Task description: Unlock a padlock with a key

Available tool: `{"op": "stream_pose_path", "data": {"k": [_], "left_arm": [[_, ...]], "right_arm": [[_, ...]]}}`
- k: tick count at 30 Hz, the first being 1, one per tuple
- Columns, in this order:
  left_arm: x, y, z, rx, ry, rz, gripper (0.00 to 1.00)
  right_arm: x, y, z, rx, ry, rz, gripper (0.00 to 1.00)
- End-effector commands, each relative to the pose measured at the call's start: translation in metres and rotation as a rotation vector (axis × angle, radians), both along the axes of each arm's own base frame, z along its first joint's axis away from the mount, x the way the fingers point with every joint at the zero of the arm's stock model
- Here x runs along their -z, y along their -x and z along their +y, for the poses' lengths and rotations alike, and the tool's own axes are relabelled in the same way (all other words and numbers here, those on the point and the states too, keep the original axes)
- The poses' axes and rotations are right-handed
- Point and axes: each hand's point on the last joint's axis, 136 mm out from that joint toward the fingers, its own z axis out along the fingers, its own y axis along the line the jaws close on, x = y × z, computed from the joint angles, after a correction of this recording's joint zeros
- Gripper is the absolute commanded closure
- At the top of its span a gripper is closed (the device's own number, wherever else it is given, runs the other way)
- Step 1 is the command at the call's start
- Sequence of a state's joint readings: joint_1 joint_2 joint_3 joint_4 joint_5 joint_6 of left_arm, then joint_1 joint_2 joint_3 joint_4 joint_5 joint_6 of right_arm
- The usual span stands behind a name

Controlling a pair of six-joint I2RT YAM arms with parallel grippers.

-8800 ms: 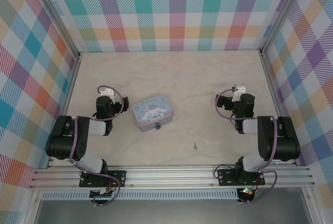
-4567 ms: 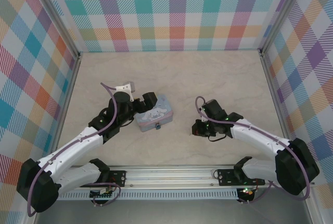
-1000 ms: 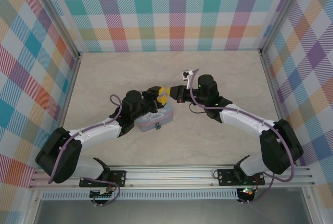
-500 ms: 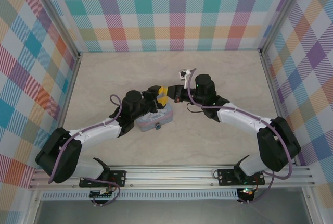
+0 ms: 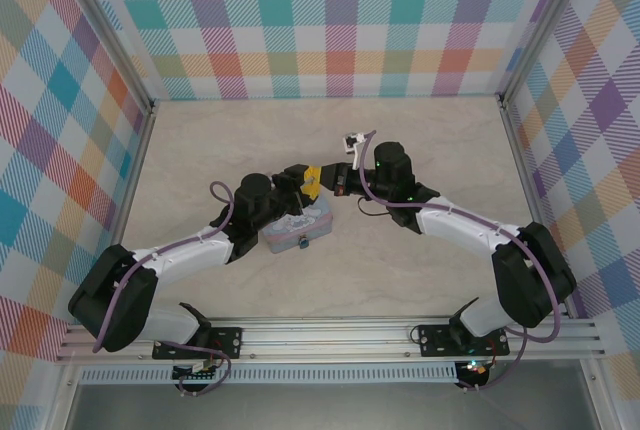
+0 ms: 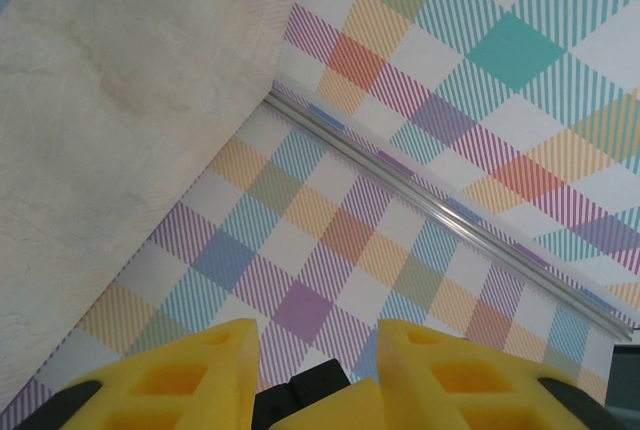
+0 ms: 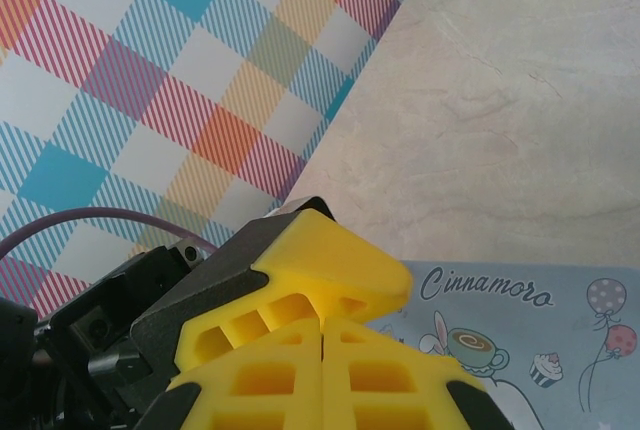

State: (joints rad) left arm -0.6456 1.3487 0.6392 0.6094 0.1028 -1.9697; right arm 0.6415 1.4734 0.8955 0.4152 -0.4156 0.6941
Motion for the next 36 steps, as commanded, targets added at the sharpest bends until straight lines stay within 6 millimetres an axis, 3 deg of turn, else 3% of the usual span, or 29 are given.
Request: {"op": "stream_pose_path", "data": {"k": [1, 13, 28, 31, 36], "left_arm": [[-0.003, 0.007, -0.005, 0.002, 0.133, 0.087, 0.69], [-0.002, 0.007, -0.004, -0.004, 0.13, 0.09, 0.88], [0.001, 0.007, -0.002, -0.01, 0.114, 0.084, 1.0], [-0.002, 0.006, 0.002, -0.018, 0.057, 0.031, 1.0], [-0.024, -0.002, 0.019, -0.052, -0.176, -0.16, 1.0]], "right_arm": [[-0.011, 0.009, 0.004, -0.027, -0.033, -0.029, 1.0], [-0.008, 0.015, -0.004, -0.01, -0.023, -0.025, 1.0], [-0.005, 0.019, -0.012, 0.015, -0.005, -0.027, 1.0], [-0.008, 0.023, -0.017, 0.021, -0.005, -0.029, 1.0], [-0.007, 0.033, -0.032, 0.022, -0.005, -0.016, 0.88]]}}
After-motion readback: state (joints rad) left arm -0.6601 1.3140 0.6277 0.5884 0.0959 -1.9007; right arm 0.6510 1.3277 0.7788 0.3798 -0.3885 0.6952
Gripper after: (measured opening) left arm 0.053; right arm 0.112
